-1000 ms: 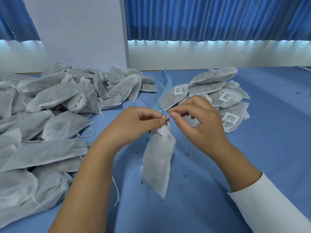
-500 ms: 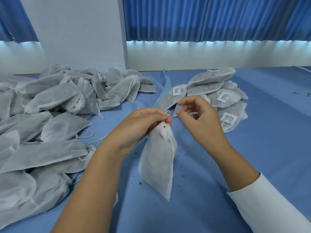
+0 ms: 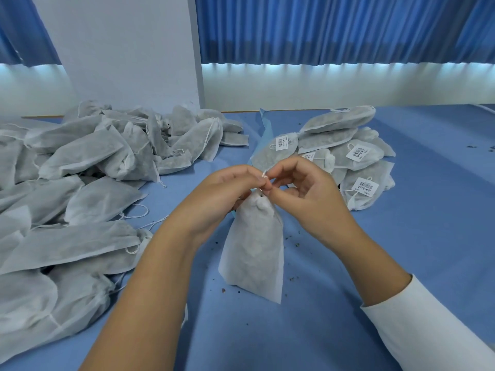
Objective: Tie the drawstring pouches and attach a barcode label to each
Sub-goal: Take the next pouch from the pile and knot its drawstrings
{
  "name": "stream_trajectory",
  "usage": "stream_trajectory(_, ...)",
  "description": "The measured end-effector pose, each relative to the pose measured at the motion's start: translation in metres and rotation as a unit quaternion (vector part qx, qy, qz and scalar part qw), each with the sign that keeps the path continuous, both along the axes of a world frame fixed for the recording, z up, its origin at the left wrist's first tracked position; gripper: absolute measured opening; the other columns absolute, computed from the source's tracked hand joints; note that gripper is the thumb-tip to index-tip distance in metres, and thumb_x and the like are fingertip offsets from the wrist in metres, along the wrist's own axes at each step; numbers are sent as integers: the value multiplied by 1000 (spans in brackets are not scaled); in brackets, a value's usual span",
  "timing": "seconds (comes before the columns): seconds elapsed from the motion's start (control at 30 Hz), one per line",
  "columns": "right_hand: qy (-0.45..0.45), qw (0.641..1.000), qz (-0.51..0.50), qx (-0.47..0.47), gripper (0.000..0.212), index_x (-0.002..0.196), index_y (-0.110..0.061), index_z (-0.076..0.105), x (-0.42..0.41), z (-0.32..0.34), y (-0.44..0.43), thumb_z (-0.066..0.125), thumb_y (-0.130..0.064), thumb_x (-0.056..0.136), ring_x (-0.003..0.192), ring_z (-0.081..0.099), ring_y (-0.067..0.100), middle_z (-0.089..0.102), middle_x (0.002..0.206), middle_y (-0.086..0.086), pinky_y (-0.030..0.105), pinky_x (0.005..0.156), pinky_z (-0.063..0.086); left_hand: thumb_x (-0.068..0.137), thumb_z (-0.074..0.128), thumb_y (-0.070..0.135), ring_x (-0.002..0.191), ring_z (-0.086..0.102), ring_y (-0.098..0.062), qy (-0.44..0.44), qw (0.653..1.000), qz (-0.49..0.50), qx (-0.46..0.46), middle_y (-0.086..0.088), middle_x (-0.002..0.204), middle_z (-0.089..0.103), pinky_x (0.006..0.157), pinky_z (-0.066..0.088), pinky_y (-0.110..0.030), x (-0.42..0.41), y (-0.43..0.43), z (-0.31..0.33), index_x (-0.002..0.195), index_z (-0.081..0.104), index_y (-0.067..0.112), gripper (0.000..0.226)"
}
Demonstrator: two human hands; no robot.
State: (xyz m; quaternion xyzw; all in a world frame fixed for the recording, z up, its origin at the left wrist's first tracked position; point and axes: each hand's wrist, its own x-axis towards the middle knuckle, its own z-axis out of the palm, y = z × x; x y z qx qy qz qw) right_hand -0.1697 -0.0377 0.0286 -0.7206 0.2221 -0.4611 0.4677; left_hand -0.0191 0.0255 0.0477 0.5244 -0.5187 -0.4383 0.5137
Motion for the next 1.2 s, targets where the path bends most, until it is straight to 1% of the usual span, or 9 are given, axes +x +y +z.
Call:
stream_trajectory(0.17, -29, 998, -44, -22, 23, 81, -13, 62, -2, 2, -2, 70, 8, 82, 78, 62, 13, 66, 84, 9, 23, 63, 49, 82, 67, 26, 70, 53, -3, -34, 999, 35, 3, 7, 80, 68, 78, 40, -26, 3, 0, -1, 74, 77, 28, 13)
stream_trajectory(0.27, -23, 999, -45, 0, 25, 80, -11, 59, -2, 2, -3, 62, 13, 83, 72, 58, 8, 61, 80, 0, 23, 64, 50, 89, 69, 21, 71, 57, -1, -54, 997, 54, 2, 8, 82, 72, 77, 45, -24, 6, -1, -3, 78, 79, 26, 16)
stream_trajectory(0.37, -17, 998, -26, 47, 26, 81, -12, 58, -1, 2, -3, 56, 14, 85, 67, 57, 12, 59, 76, 0, 22, 64, 51, 87, 72, 25, 92, 67, -14, -81, 993, 89, 6, 4, 91, 76, 97, 49, -37, 3, -1, -5, 79, 79, 25, 11)
stream_trajectory(0.43, -26, 996, -11, 79, 26, 83, -12, 58, 0, 2, -4, 56, 13, 86, 65, 56, 11, 59, 74, -1, 18, 62, 49, 86, 73, 25, 95, 68, -16, -79, 991, 110, 9, 3, 90, 76, 101, 48, -41, 0, -3, -5, 80, 80, 24, 10)
stream_trajectory(0.57, -20, 995, 2, 95, 26, 92, -13, 58, -1, -1, -6, 62, 12, 84, 65, 55, 7, 58, 72, -5, 17, 66, 47, 87, 72, 22, 86, 66, -2, -76, 991, 109, 16, 7, 85, 76, 95, 50, -33, -2, -3, -6, 79, 80, 21, 10)
stream_trajectory(0.7, -26, 996, -9, 80, 28, 93, -14, 59, -2, -2, -6, 64, 12, 84, 69, 55, 7, 56, 75, -6, 16, 68, 47, 87, 73, 23, 82, 65, -1, -80, 990, 119, 15, 7, 82, 75, 88, 50, -25, -1, -4, -7, 79, 79, 21, 10)
stream_trajectory(0.83, 29, 997, -67, -2, 30, 90, -21, 65, 0, -3, -4, 67, 8, 81, 69, 54, 5, 56, 85, -2, 17, 66, 45, 86, 74, 25, 69, 60, 4, -108, 984, 141, 8, 12, 72, 72, 64, 44, -6, -1, -6, -8, 73, 77, 22, 13)
stream_trajectory(1.0, 116, 978, -129, -116, 12, 87, -13, 74, 3, -7, -3, 70, -3, 83, 70, 58, 3, 61, 88, -1, 12, 67, 45, 86, 74, 24, 74, 60, 2, -125, 981, 145, 10, 8, 78, 74, 62, 42, -4, 0, -6, -9, 78, 78, 17, 12)
stream_trajectory(1.2, 120, 990, -67, 20, 6, 87, -9, 73, -1, -3, -7, 67, -8, 89, 68, 59, 2, 70, 80, 4, 14, 64, 43, 88, 72, 28, 78, 62, 0, -130, 981, 142, 28, 7, 82, 75, 70, 46, -11, 1, -6, -7, 80, 78, 18, 14)
